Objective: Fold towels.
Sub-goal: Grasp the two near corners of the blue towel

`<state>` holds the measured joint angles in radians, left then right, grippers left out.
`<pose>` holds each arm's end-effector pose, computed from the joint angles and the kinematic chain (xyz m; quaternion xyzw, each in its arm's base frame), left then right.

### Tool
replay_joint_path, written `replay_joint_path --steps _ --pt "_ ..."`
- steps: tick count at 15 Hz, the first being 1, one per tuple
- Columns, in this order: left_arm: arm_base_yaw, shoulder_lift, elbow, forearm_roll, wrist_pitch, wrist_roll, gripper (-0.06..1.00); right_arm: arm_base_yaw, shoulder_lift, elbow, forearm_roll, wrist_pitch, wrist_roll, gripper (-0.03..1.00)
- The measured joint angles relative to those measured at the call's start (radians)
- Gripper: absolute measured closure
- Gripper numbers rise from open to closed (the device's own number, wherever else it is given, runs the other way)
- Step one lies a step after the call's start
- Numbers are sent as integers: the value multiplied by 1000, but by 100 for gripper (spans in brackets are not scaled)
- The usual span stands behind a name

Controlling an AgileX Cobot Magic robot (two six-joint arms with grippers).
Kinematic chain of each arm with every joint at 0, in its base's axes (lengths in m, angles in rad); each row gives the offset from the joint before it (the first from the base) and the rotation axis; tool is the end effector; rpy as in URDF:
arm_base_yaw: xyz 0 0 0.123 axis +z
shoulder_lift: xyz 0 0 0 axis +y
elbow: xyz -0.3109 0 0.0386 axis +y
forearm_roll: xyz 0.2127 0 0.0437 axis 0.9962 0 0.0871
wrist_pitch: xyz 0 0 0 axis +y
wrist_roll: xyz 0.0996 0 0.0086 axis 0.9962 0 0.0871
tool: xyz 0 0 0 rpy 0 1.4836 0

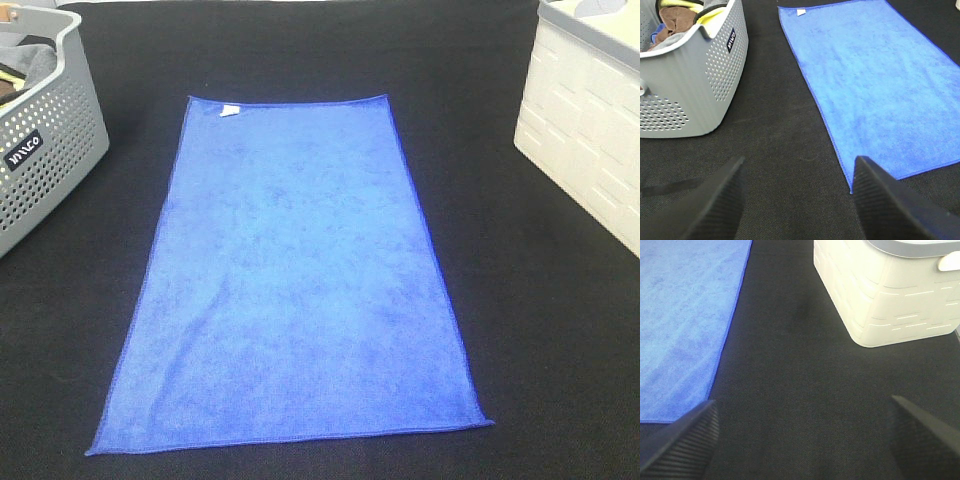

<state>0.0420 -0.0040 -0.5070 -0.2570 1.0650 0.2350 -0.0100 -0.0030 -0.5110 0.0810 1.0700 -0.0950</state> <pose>-0.0583 -0.0247 0.2598 0.0873 0.8400 -0.0550 0.5328 -0.0582 0.0077 0.2583 -0.0382 0.8504 0.0129 0.5245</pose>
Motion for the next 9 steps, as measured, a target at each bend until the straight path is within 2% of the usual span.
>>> replay_joint_path --steps 3,7,8,9 --pt "0 0 -3 0 -25 -25 35 0 0 0 -1 0 0 12" --pt "0 8 21 -71 -305 -118 35 0 142 -6 -2 -53 59 13" --pt "0 57 62 -136 -387 -165 35 0 237 -11 -1 -119 95 13" --pt "0 106 87 -183 -416 -194 35 0 305 -12 7 -169 112 14"
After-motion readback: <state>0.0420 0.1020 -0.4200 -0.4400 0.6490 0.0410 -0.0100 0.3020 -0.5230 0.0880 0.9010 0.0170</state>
